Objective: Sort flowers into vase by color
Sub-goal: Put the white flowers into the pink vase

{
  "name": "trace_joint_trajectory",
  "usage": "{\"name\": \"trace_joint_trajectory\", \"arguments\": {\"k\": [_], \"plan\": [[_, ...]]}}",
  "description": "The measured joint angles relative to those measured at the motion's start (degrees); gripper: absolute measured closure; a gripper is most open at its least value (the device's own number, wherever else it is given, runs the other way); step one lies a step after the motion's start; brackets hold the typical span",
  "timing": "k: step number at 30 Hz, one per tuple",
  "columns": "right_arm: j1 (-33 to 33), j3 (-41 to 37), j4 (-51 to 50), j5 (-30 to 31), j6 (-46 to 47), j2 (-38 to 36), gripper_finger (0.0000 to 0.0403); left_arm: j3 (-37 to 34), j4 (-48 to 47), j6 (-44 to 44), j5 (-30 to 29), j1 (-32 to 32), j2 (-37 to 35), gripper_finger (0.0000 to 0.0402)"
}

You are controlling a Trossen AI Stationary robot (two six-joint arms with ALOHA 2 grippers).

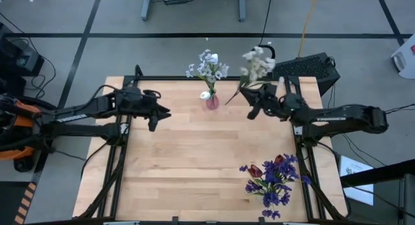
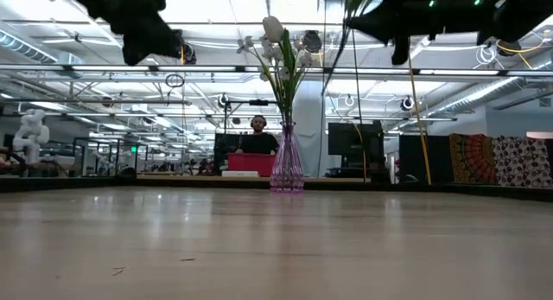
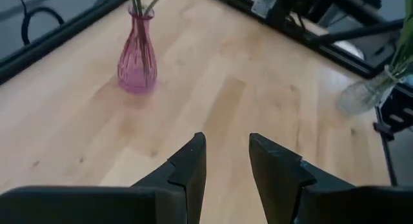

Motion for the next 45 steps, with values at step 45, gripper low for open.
{"name": "trace_joint_trajectory", "arguments": {"k": [45], "plan": [[-5.42,17.64,3.29,6.66,-8.59,24.11,0.0402,-13.32,19.27,0.00,5.82,6.00,-2.15,0.0278]]}}
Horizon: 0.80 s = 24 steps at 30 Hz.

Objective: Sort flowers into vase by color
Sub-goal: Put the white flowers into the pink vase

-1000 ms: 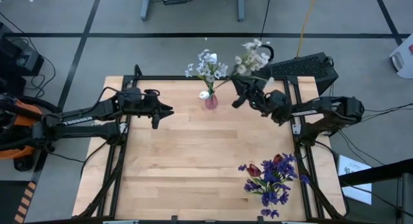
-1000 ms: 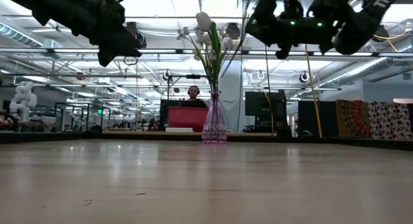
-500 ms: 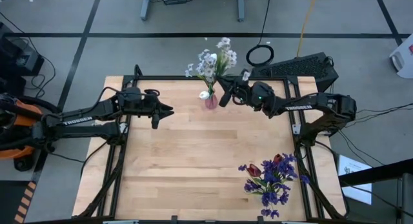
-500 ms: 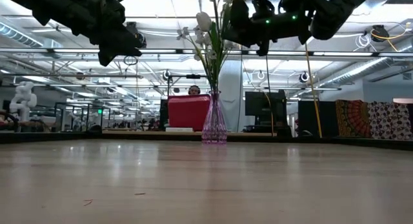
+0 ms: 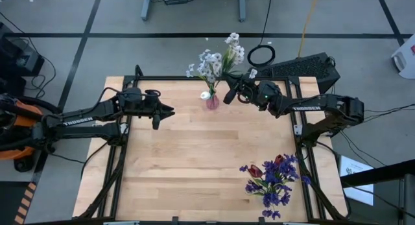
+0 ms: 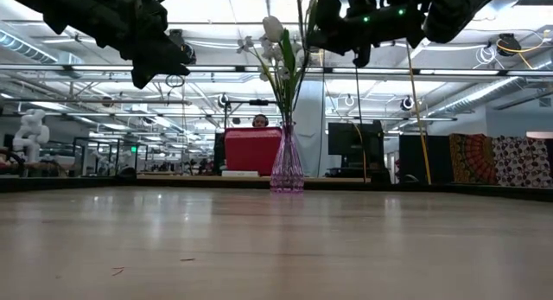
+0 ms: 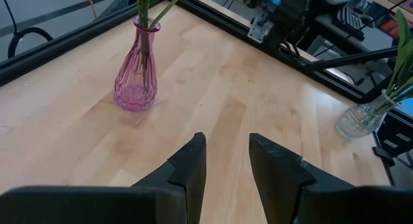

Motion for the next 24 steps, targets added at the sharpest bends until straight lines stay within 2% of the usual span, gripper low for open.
{"name": "trace_joint_trajectory", "arguments": {"k": [5,17,24], "plan": [[-0.20,0.00,-0.43,0.68,0.01,-0.27,0.0402,0.02,0.00,0.00,0.00,0.00,0.00,0.0278],[-0.05,0.02,2.38,-0.65,2.00,5.96,0.0402,0.07,-0.04,-0.07,0.20,0.00,0.02,0.0278],[-0.05,0.02,-1.00,-0.88,1.65,6.97,0.0402,0.07,-0.03,-0.09,0.28,0.00,0.02,0.0278]]}}
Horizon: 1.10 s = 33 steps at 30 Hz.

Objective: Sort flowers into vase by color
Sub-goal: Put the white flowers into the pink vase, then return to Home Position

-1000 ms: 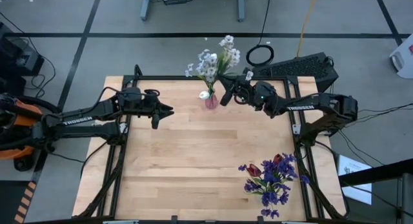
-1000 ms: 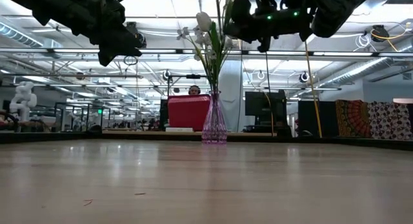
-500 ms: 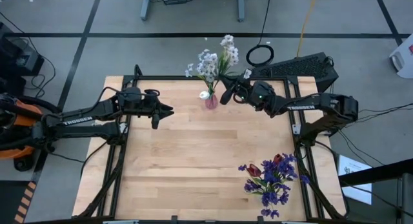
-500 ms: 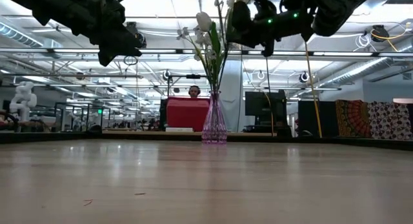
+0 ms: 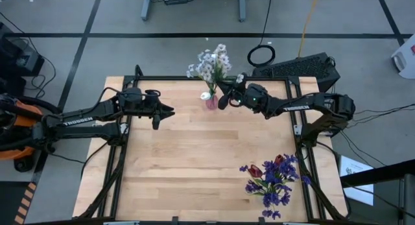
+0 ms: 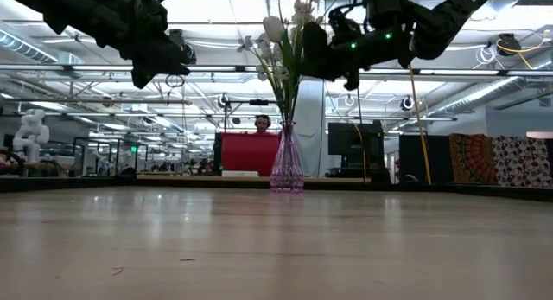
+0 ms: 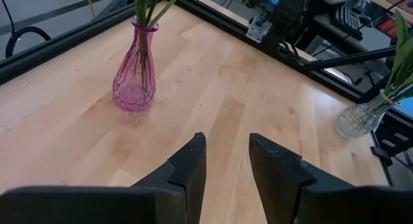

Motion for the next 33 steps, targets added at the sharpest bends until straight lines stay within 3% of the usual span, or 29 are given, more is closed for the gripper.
{"name": "trace_joint_trajectory", "arguments": {"k": [22,28,33], "plan": [[0.00,-0.02,0.29,-1.37,3.76,11.66,0.0398,0.00,-0.59,-1.33,0.17,-0.04,0.00,0.0278],[-0.02,-0.02,0.11,-2.89,5.31,12.85,0.0362,0.00,-1.61,-1.07,0.18,-0.04,0.01,0.0278],[0.00,-0.13,-3.33,-3.20,5.04,8.87,0.0316,0.00,-1.59,-1.05,0.16,-0.04,0.02,0.0278]]}}
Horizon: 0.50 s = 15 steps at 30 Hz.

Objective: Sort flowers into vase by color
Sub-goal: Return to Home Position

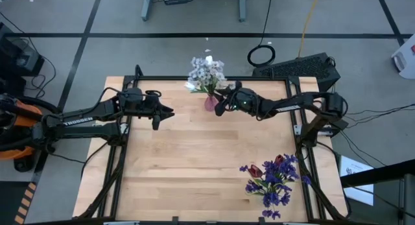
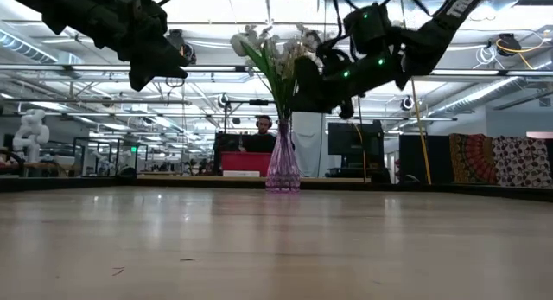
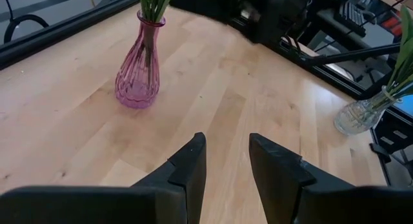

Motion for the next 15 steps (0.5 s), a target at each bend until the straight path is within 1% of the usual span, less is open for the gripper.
{"name": "trace_joint_trajectory", "arguments": {"k": [5,8,11,15], "plan": [[0.16,0.00,-10.90,0.02,-0.66,-7.33,0.0274,0.00,0.07,-0.03,-0.01,0.00,0.00,0.0278],[0.45,0.02,-18.34,0.02,-1.34,-12.72,0.0257,0.00,0.29,0.02,-1.15,0.00,0.00,0.0278],[1.01,0.04,-27.28,0.37,-1.95,-18.08,0.0249,0.00,1.05,-0.32,-2.26,0.00,0.00,0.0278],[1.16,0.05,-39.56,0.46,-1.85,-24.85,0.0250,0.00,1.01,-0.32,-2.39,0.00,0.00,0.0278]]}}
